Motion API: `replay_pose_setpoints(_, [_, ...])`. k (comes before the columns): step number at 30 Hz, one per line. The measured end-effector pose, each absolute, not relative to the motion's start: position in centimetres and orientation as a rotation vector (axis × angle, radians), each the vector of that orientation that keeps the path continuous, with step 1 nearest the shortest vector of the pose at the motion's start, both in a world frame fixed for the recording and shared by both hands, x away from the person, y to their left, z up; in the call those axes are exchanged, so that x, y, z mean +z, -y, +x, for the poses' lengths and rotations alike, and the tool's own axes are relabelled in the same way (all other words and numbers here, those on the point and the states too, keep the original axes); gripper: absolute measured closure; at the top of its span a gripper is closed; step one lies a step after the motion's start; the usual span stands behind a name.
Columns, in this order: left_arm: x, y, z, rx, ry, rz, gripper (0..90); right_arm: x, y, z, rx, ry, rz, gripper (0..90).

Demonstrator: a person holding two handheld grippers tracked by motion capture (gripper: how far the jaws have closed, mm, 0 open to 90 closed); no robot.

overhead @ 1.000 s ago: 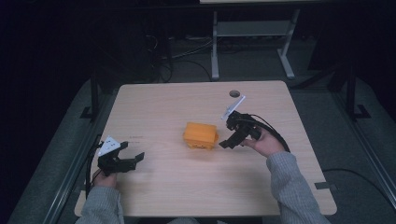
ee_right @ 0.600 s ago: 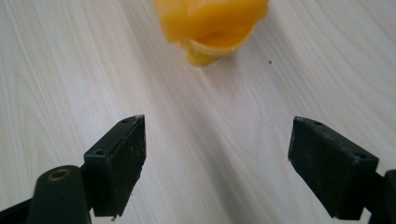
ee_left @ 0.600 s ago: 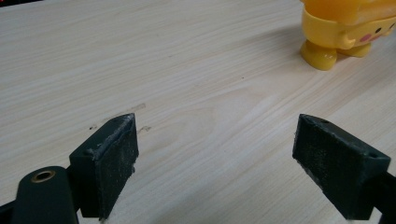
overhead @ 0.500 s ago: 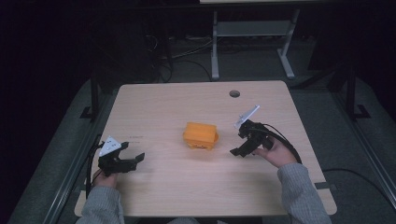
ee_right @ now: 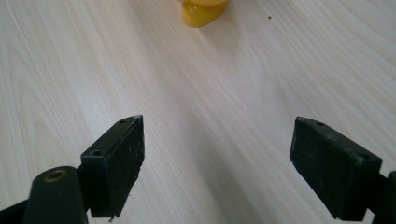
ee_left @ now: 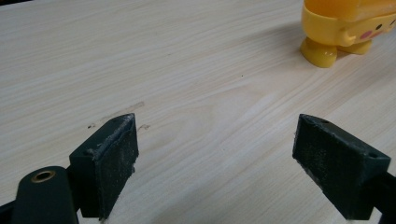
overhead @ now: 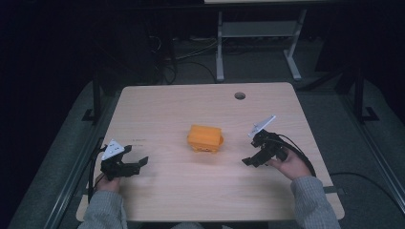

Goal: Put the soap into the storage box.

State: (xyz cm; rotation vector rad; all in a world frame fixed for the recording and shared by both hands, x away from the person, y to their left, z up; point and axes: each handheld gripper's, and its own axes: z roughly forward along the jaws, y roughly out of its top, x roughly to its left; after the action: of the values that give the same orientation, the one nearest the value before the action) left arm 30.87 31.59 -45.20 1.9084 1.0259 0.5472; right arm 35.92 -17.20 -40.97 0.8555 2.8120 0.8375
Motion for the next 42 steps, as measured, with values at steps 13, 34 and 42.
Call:
replay_pose_setpoints(13, [-45.3, -31.5, 30.9, 0.552, -1.019, 1.918, 13.8, -42.0, 19.7, 34.0, 0.872, -2.78, 0.935, 17.5])
replay_pose_setpoints(34, [-45.4, -31.2, 30.8, 0.549, -1.016, 1.924, 13.8, -44.8, 23.9, 28.4, 0.938, -2.668, 1.104, 16.4])
replay_pose_setpoints(42, [-45.3, -31.1, 30.8, 0.549, -1.013, 1.919, 13.8, -44.8, 24.8, 26.1, 0.988, -2.551, 1.179, 14.5])
